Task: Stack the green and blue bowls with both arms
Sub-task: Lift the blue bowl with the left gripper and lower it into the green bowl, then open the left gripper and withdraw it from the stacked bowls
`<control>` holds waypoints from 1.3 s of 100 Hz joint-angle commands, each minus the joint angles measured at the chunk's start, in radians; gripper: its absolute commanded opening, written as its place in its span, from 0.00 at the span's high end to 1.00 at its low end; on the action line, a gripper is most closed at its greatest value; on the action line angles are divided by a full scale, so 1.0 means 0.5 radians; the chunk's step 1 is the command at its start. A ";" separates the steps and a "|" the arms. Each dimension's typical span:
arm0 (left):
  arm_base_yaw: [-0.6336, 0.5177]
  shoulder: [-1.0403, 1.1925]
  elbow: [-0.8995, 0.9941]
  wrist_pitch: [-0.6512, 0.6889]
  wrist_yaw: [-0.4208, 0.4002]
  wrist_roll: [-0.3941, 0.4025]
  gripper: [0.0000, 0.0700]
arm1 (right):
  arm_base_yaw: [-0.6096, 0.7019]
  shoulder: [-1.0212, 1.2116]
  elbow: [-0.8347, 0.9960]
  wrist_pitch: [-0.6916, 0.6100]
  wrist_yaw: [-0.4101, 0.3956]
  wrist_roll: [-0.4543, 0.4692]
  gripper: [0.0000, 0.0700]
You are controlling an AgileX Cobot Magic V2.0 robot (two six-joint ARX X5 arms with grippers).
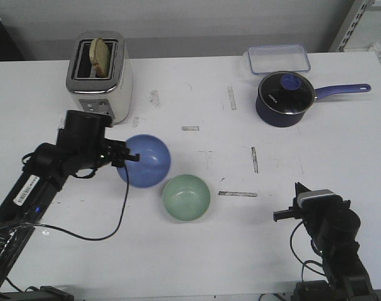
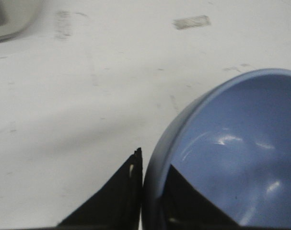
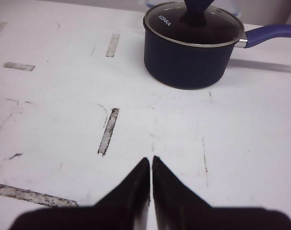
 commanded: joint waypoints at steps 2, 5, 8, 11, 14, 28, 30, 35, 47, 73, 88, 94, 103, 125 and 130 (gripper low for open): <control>-0.174 0.055 0.028 0.015 0.013 -0.017 1.00 | 0.002 0.025 0.015 0.018 0.007 0.011 1.00; -0.241 0.068 0.028 0.018 0.013 0.000 1.00 | 0.002 0.033 0.015 0.018 0.007 0.011 1.00; -0.305 0.084 0.028 0.018 0.013 0.021 1.00 | 0.002 0.040 0.015 0.018 0.007 0.011 1.00; -0.364 0.106 0.028 0.015 0.013 0.040 1.00 | 0.002 0.052 0.015 0.018 0.007 0.011 1.00; -0.417 0.130 0.028 0.010 0.013 0.063 1.00 | 0.002 0.063 0.015 0.019 0.007 0.011 1.00; -0.565 0.259 0.028 0.013 0.012 0.126 1.00 | 0.002 0.117 0.015 0.020 0.006 0.011 1.00; -0.576 0.278 0.028 0.018 0.012 0.125 1.00 | 0.002 0.123 0.015 0.020 0.006 0.011 1.00; -0.592 0.327 0.028 0.034 0.012 0.124 1.00 | 0.002 0.131 0.015 0.021 0.006 0.011 1.00; -0.614 0.438 0.028 0.095 0.013 0.114 1.00 | 0.002 0.137 0.015 0.030 0.006 0.011 1.00; -0.614 0.588 0.028 0.098 0.013 0.109 1.00 | 0.002 0.137 0.015 0.032 0.006 0.011 1.00; -0.615 0.585 0.028 0.114 0.013 0.108 0.99 | 0.002 0.137 0.015 0.032 0.006 0.011 1.00; -0.615 0.585 0.028 0.113 0.013 0.108 0.92 | 0.002 0.137 0.015 0.032 0.006 0.011 1.00; -0.615 0.585 0.030 0.112 0.013 0.102 0.58 | 0.002 0.137 0.015 0.032 0.006 0.011 1.00; -0.614 0.554 0.070 0.101 0.011 0.103 0.05 | 0.002 0.137 0.015 0.032 0.006 0.011 1.00; -0.613 0.536 0.095 0.092 0.010 0.104 0.05 | 0.002 0.137 0.015 0.032 0.006 0.011 1.00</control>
